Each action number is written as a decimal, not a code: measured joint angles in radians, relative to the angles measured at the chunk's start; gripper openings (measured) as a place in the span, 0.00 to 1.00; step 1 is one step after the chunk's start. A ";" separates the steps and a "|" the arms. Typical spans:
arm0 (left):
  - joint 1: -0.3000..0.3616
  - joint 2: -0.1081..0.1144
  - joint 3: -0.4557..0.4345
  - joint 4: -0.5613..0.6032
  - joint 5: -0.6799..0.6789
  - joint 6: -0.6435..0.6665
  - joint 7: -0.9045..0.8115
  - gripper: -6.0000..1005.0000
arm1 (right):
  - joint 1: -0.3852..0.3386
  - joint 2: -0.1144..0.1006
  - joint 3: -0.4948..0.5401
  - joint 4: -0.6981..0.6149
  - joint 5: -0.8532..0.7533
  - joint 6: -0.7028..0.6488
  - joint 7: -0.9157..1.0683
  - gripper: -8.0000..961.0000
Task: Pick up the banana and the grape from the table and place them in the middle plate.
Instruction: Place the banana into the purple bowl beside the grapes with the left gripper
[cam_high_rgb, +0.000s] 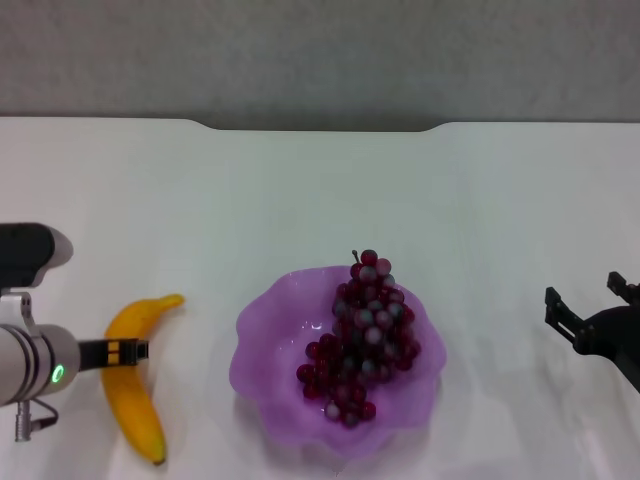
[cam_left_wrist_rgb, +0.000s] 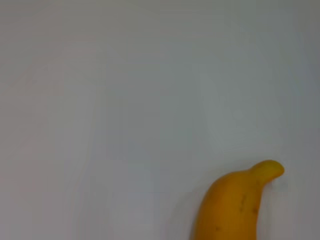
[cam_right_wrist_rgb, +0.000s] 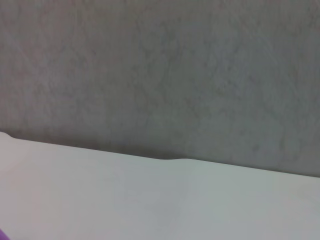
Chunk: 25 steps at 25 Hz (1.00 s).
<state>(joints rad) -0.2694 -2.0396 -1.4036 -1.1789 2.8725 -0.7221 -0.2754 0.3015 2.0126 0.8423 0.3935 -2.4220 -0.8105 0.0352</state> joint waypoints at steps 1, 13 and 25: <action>0.005 0.001 -0.003 -0.018 0.000 -0.003 0.007 0.54 | -0.001 0.000 0.000 0.000 0.000 0.000 0.000 0.93; 0.054 0.000 -0.073 -0.275 -0.058 -0.214 0.123 0.54 | -0.001 0.000 0.004 -0.009 0.005 0.001 0.000 0.93; 0.134 -0.002 -0.096 -0.365 -0.612 -0.192 0.528 0.54 | 0.001 0.000 0.005 -0.010 0.005 0.000 0.000 0.93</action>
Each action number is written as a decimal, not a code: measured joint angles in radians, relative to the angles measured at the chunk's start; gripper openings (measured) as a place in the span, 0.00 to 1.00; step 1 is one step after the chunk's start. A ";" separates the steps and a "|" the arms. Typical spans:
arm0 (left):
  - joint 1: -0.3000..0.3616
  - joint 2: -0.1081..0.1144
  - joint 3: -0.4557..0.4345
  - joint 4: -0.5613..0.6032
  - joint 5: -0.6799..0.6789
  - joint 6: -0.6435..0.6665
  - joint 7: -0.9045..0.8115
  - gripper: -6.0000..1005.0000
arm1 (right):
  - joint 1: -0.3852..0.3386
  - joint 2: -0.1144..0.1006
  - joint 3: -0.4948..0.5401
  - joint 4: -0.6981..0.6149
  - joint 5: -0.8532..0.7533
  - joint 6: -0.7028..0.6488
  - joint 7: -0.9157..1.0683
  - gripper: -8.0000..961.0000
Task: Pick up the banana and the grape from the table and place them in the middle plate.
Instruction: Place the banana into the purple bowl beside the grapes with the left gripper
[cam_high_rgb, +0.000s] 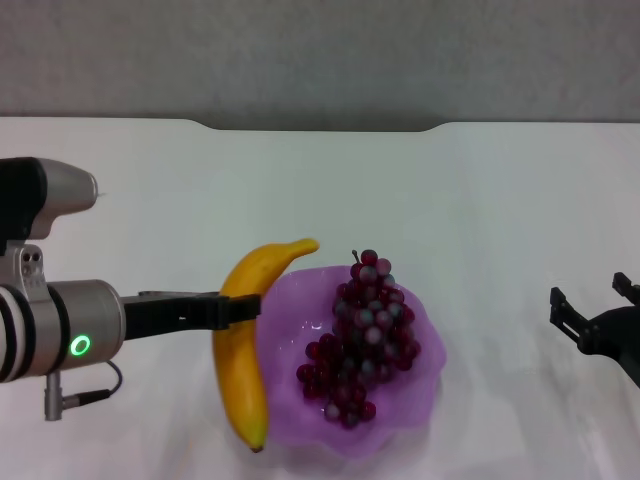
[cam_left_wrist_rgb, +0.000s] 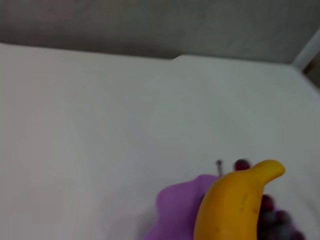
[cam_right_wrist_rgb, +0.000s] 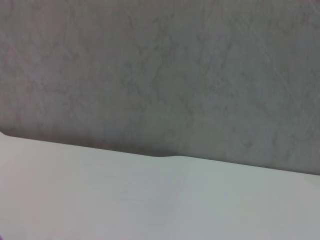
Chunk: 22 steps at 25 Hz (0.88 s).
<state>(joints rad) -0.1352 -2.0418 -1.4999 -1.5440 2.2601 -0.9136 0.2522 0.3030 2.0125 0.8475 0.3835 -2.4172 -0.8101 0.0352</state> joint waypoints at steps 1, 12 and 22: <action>0.005 0.000 -0.003 0.014 -0.045 0.011 0.031 0.54 | 0.000 0.000 0.000 0.000 0.000 0.000 0.000 0.93; -0.079 -0.002 0.009 0.295 -0.256 0.173 0.242 0.55 | 0.012 0.000 -0.006 0.004 -0.006 0.001 -0.012 0.93; -0.085 -0.007 0.138 0.406 -0.489 0.341 0.429 0.56 | 0.014 -0.002 -0.005 0.007 -0.006 -0.001 -0.017 0.93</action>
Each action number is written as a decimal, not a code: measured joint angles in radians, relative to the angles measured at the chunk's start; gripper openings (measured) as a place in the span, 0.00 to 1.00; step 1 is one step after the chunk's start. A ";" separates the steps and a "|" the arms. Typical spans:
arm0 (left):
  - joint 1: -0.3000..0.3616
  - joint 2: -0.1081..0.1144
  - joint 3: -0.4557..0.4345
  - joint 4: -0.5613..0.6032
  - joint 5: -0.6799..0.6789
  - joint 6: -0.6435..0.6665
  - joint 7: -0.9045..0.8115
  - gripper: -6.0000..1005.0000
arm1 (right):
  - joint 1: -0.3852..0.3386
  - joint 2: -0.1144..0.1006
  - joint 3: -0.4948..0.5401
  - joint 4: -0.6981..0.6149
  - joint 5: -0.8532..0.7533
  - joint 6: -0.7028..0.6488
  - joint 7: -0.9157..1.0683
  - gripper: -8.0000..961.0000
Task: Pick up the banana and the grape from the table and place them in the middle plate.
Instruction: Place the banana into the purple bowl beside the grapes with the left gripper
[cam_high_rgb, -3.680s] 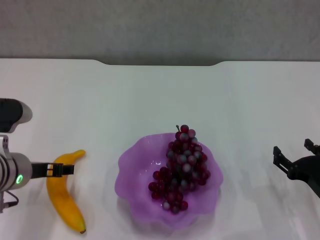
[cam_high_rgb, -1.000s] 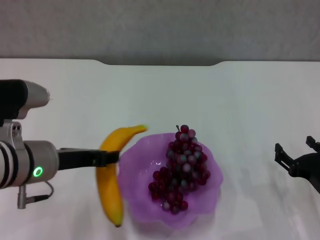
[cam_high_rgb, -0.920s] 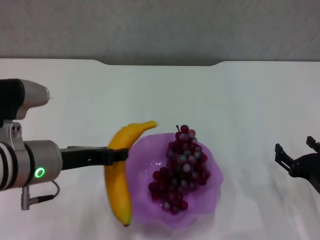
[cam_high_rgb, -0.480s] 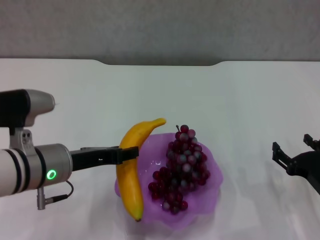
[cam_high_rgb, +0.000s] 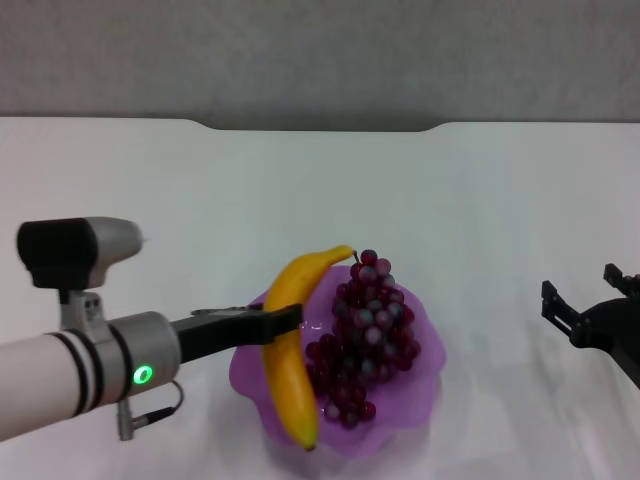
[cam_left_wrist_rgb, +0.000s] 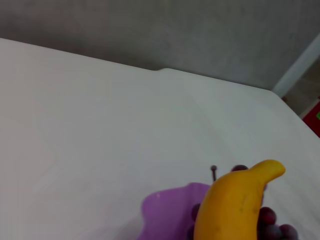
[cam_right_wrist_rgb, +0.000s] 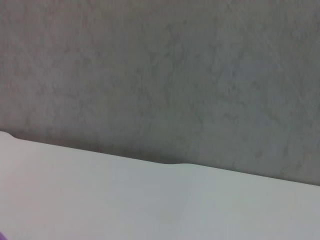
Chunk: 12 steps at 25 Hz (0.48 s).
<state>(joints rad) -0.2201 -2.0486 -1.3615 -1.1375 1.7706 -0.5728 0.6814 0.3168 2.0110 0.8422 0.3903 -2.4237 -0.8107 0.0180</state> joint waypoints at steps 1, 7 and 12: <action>-0.006 0.000 0.013 0.007 -0.014 0.013 0.005 0.57 | 0.001 0.000 0.000 0.000 0.000 0.000 0.000 0.93; -0.026 -0.002 0.093 0.046 -0.092 0.142 0.053 0.57 | 0.001 0.002 0.000 0.007 0.000 0.000 -0.014 0.93; -0.049 -0.002 0.131 0.082 -0.145 0.214 0.069 0.58 | 0.000 0.003 -0.007 0.009 0.000 0.000 -0.014 0.93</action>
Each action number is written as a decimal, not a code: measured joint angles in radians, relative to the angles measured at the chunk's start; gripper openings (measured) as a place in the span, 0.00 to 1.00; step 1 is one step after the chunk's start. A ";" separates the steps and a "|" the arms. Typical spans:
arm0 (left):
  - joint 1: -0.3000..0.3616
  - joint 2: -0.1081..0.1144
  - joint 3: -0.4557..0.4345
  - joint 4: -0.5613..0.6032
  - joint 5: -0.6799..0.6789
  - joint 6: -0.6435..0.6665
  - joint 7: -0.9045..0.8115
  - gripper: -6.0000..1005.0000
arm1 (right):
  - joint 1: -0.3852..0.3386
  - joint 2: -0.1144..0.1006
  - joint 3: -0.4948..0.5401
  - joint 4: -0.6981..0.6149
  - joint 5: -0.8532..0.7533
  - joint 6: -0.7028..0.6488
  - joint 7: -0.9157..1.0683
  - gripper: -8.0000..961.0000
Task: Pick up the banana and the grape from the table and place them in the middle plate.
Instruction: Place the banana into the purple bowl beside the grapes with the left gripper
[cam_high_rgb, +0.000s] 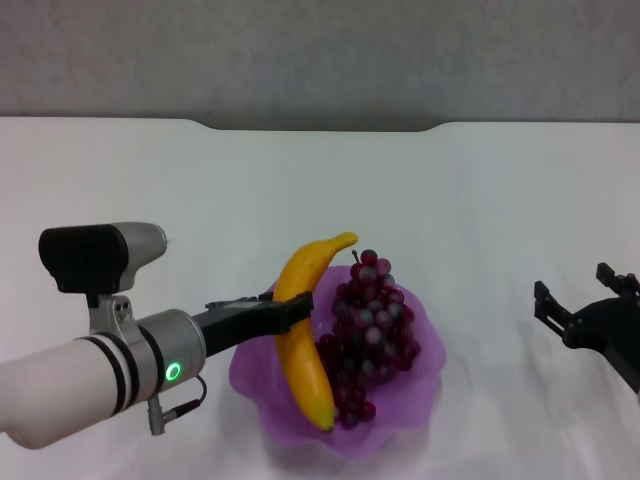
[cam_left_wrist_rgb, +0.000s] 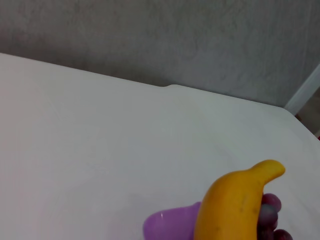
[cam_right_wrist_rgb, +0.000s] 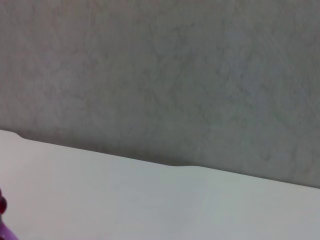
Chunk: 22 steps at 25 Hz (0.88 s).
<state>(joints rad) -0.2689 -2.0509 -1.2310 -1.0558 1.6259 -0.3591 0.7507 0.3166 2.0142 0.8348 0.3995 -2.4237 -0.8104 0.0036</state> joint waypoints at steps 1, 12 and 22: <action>-0.003 0.000 0.004 0.006 -0.008 0.003 0.001 0.58 | 0.000 0.000 -0.003 0.002 0.000 0.000 0.000 0.93; -0.027 0.000 0.080 0.038 -0.018 0.080 0.042 0.59 | -0.003 0.000 -0.007 0.011 0.000 -0.002 -0.001 0.93; 0.003 0.007 0.080 0.003 -0.017 0.133 0.064 0.78 | -0.004 0.000 -0.006 0.009 0.003 -0.003 -0.001 0.93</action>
<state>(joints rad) -0.2664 -2.0435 -1.1506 -1.0527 1.6086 -0.2262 0.8150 0.3124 2.0141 0.8283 0.4089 -2.4204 -0.8131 0.0030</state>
